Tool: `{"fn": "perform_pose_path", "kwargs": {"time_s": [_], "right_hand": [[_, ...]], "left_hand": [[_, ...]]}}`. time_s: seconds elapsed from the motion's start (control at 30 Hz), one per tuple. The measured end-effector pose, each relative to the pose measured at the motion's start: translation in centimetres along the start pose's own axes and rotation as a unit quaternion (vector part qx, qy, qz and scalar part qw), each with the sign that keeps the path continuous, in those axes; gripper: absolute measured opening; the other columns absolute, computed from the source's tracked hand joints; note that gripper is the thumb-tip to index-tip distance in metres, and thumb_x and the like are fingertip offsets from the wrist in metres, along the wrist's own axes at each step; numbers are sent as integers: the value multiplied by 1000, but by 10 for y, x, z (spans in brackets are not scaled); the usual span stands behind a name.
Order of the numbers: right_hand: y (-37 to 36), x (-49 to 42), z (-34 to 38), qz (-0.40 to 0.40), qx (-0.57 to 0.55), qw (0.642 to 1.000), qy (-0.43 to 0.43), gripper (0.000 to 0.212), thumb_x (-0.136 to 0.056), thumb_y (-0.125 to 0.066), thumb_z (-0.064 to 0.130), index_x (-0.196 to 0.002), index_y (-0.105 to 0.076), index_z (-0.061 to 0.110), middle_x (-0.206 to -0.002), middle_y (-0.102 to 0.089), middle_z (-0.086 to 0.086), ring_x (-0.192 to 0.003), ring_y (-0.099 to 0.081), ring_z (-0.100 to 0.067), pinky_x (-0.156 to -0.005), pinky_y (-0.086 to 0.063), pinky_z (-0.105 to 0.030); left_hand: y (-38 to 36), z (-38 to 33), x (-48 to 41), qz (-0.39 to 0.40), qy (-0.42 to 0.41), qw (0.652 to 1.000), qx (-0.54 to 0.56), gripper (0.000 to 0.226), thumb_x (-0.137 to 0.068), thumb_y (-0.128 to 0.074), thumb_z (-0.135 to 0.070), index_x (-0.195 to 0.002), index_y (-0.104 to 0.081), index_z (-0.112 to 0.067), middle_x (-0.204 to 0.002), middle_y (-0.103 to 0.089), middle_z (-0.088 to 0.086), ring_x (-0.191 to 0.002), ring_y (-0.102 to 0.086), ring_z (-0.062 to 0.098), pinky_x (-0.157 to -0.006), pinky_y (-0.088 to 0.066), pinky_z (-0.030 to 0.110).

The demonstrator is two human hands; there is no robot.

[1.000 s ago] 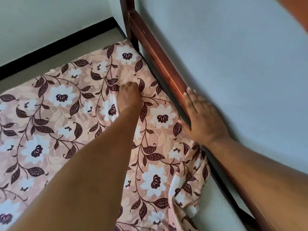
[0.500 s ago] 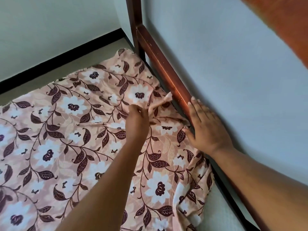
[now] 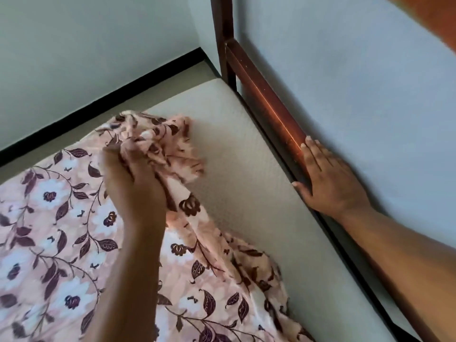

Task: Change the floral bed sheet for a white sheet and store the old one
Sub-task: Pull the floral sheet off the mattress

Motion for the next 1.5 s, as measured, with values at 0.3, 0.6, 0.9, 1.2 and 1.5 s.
{"fn": "perform_pose_path", "kwargs": {"time_s": [0.3,0.6,0.9,1.2,1.5], "right_hand": [[4,-8,8,-24,-4,1000,7,86,-95,-44,54,-161,-16,7,-170,-13,-12,-155,-20,-27,-123,-27,-46],[1,-6,8,-20,-5,1000,21,92,-88,-42,58,-159,-18,4,-167,-17,-18,-151,-26,-36,-119,-31,-54],[7,5,23,84,53,993,-63,107,-86,-57,67,-160,-13,2,-167,-11,-24,-150,-19,-46,-118,-21,-64],[22,227,286,275,-106,952,88,87,-95,-17,73,-162,1,21,-163,25,-10,-153,19,-29,-116,12,-45],[84,382,414,367,-94,891,250,79,-101,-27,66,-163,-2,23,-169,14,-6,-156,15,-26,-123,5,-47]], "left_hand": [[-122,41,34,346,8,920,-181,19,-104,-51,-25,-119,-54,-15,-92,-67,-4,-82,-67,-1,-66,-51,19],[-59,100,116,347,16,910,-227,39,-100,-55,-22,-138,-49,-17,-134,-59,3,-122,-56,22,-102,-49,41],[136,131,240,348,122,876,-313,52,-100,-46,-46,-141,-43,-16,-137,-50,0,-129,-44,14,-112,-39,34],[297,115,300,376,206,787,-444,66,-104,-35,-51,-154,-23,-10,-158,-32,7,-146,-26,23,-120,-19,32],[430,62,348,309,260,798,-447,61,-103,-39,-50,-148,-34,-9,-149,-43,11,-136,-39,26,-113,-31,35]]}}
Point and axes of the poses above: each hand's wrist, its own x-axis away from the middle knuckle, its own y-axis out of the back of the hand, z = x × y, the point moved 7 cm from there along -x, towards the middle knuckle
